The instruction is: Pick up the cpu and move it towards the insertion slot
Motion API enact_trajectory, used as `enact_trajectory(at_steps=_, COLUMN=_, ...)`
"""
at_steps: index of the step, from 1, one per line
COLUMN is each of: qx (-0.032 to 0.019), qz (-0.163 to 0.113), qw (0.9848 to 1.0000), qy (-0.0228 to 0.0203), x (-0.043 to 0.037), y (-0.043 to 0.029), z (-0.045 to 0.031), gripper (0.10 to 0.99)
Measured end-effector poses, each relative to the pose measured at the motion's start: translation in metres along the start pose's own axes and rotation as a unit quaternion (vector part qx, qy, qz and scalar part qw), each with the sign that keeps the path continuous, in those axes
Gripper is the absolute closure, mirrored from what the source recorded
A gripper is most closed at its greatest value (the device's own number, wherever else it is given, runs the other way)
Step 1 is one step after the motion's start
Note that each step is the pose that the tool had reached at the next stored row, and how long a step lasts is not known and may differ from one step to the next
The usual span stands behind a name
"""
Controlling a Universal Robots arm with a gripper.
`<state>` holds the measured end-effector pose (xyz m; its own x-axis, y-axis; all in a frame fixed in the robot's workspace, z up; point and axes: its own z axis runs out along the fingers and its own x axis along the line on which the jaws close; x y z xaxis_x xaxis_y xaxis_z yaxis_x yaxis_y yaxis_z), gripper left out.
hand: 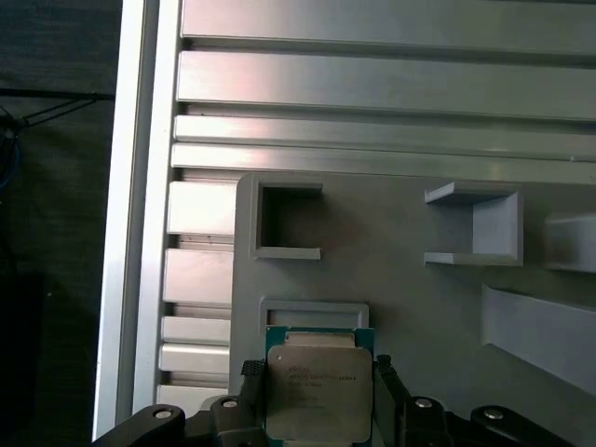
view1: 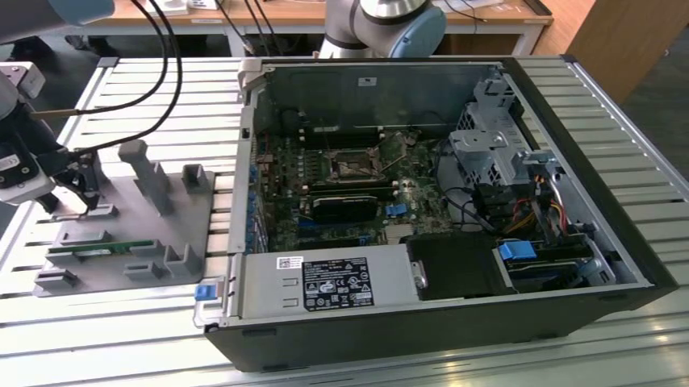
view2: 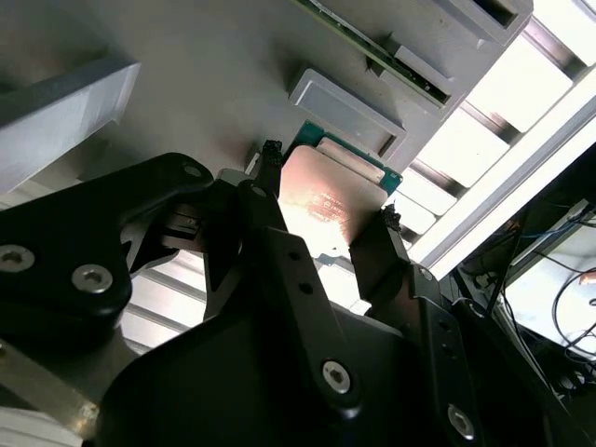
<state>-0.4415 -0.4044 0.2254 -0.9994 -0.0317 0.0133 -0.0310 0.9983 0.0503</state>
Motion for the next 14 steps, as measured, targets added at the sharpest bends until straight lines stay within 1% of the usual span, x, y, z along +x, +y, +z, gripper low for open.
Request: enact_trajectory(at_steps=14, qx=0.0, qz=0.0, qw=1.0, qy=0.0, x=0.0, y=0.0002, z=-0.0033, gripper=0.541)
